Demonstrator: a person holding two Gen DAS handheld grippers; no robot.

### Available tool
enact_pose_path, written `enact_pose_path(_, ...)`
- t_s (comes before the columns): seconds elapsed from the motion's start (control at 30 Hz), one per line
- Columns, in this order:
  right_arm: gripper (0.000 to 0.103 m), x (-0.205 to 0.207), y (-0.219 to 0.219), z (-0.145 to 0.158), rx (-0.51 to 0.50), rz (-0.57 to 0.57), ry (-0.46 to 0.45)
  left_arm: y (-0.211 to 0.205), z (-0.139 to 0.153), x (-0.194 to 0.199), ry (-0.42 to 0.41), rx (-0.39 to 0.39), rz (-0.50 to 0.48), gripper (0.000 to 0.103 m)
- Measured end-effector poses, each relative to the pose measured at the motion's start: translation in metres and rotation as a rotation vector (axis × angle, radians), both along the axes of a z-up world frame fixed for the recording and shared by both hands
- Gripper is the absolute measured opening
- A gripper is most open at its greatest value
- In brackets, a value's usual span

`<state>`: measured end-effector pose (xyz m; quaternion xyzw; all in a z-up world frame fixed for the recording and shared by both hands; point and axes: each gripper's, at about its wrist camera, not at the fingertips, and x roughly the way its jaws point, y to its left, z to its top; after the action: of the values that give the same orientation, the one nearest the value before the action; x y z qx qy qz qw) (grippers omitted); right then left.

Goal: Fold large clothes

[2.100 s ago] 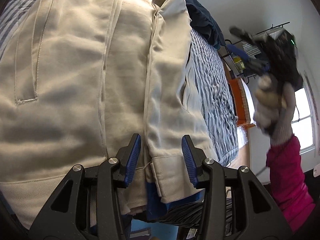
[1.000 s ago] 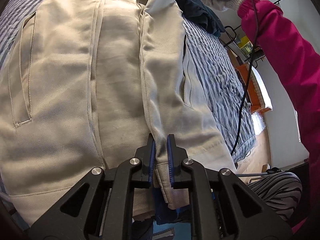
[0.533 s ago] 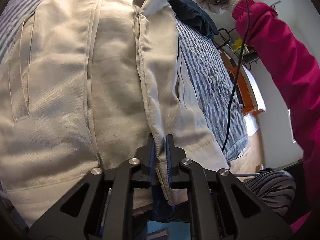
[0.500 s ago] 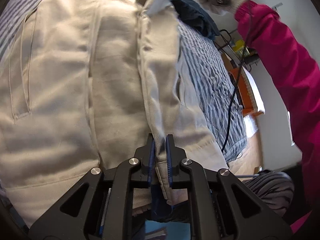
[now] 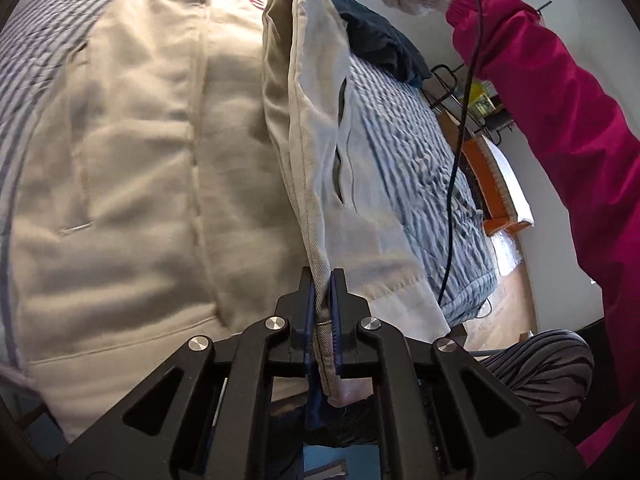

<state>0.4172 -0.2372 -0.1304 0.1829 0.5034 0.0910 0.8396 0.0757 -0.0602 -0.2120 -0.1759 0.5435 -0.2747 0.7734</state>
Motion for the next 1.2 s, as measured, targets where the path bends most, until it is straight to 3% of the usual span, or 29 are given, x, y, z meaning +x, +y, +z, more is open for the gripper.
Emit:
enact_pose_path(0.2,0.0,0.031,0.062,-0.032,-0.147,0.068,0.005,0.004,-0.016,0.003,0.054,0.017,0.01,0.005)
enact_pose_path(0.33,0.002,0.043,0.071,-0.069,-0.1,0.087,0.058,0.003,-0.015,0.005,0.048,0.031,-0.006,0.005)
enact_pose_path(0.4,0.005,0.032,0.068,-0.062,-0.092,0.103,0.005,0.004,-0.014,0.004,0.045,0.029,-0.01,0.005)
enact_pose_path(0.47,0.02,0.012,0.058,-0.044,-0.065,0.14,-0.059,0.006,-0.012,0.003,0.04,0.029,-0.01,0.005)
enact_pose_path(0.63,0.02,-0.059,0.006,-0.018,-0.084,0.129,-0.165,0.006,-0.007,-0.001,0.028,0.026,-0.011,0.005)
enact_pose_path(0.83,0.021,-0.108,-0.02,-0.056,-0.129,0.145,-0.114,0.003,-0.001,-0.006,0.012,0.038,-0.01,0.005)
enact_pose_path(0.93,0.021,-0.109,-0.012,-0.079,-0.166,0.165,-0.092,0.005,0.002,-0.009,-0.001,0.054,-0.01,0.005)
enact_pose_path(1.1,0.025,-0.092,0.025,-0.119,-0.344,0.205,-0.056,0.01,0.008,-0.016,-0.02,0.092,-0.01,0.005)
enact_pose_path(1.2,0.025,-0.093,0.035,-0.116,-0.387,0.201,-0.063,0.012,0.014,-0.021,-0.037,0.141,-0.008,0.005)
